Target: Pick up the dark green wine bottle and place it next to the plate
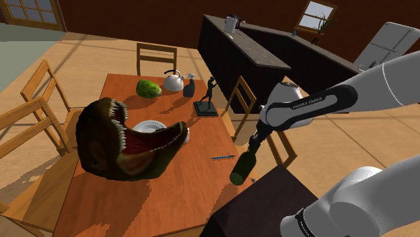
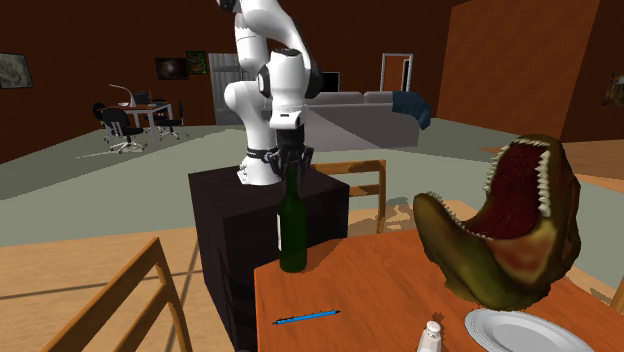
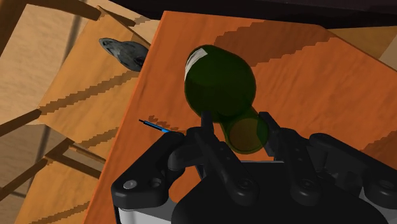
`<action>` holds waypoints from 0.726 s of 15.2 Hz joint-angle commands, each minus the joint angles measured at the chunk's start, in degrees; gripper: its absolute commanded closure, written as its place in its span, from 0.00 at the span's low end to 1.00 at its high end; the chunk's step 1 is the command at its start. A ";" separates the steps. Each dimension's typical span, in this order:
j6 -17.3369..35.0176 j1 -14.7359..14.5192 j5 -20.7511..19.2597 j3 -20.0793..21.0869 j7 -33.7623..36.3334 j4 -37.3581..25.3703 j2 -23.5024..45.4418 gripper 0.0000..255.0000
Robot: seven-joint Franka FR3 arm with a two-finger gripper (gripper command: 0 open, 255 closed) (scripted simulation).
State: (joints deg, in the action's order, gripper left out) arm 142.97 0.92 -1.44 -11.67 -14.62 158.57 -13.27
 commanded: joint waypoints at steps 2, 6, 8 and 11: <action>-3.23 0.30 -0.59 0.23 0.47 -0.71 -2.52 1.00; -7.30 0.58 -1.09 0.57 0.97 -1.75 -5.58 1.00; -9.30 0.69 -1.27 0.74 1.18 -2.36 -6.98 1.00; -12.27 0.82 -1.47 0.98 1.44 -3.38 -8.93 1.00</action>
State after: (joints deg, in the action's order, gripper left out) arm 131.61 1.71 -2.86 -10.75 -13.25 155.54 -21.67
